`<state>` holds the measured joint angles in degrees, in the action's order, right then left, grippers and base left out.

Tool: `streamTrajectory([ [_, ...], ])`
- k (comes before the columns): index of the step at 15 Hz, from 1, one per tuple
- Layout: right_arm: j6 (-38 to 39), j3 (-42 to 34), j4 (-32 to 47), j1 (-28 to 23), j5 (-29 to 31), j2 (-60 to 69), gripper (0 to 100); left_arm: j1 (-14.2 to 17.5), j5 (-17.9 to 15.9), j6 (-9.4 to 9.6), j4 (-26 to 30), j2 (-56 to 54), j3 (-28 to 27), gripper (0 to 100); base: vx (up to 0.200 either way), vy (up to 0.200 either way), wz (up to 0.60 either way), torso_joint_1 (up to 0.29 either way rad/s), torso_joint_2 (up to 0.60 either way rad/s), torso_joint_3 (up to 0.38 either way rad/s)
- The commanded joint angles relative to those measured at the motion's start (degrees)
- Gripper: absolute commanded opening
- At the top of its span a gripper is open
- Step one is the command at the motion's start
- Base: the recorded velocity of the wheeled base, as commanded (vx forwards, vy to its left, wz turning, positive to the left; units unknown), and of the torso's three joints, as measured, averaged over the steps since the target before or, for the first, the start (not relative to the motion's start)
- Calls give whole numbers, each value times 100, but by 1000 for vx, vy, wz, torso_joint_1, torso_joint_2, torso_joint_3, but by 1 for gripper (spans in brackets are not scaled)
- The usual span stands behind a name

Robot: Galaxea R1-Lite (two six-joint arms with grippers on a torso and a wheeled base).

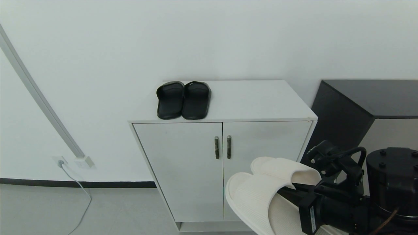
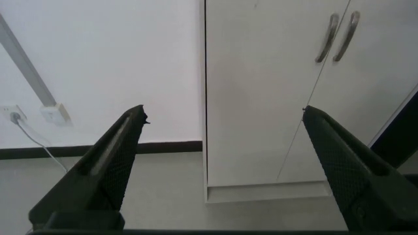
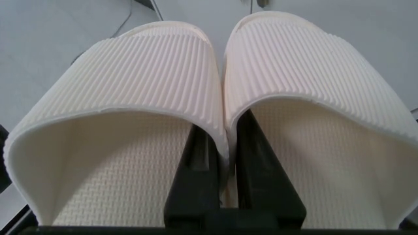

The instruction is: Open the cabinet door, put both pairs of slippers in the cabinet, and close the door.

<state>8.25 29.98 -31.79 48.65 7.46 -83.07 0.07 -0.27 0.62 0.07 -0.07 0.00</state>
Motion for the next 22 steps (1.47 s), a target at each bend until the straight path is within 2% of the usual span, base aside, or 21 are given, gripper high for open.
streamTrajectory([
  [1,1,-9,-2,4,-8,-17,0,1,0,-1,-7,7,0,100,0,0,0,-227,535,320],
  [12,-113,-115,-152,4,1,-8,0,1,-17,26,1,7,0,100,0,0,0,-175,497,318],
  [14,-122,-106,-152,4,1,-25,0,1,159,26,1,7,0,100,0,0,0,-132,461,330],
  [18,-131,-97,-178,13,1,-17,0,-16,203,245,-25,420,-26,100,0,0,0,-100,458,349],
  [19,-131,-124,-266,13,1,-43,0,-51,167,325,-60,587,-132,100,0,0,0,-66,447,383],
  [21,-131,-150,-301,13,1,-113,0,-69,-175,70,-130,1537,-1125,100,0,0,0,-37,442,391],
  [22,-131,-150,-301,13,-8,-113,0,-69,-448,70,-166,2161,-1450,100,0,0,0,-22,437,408],
])
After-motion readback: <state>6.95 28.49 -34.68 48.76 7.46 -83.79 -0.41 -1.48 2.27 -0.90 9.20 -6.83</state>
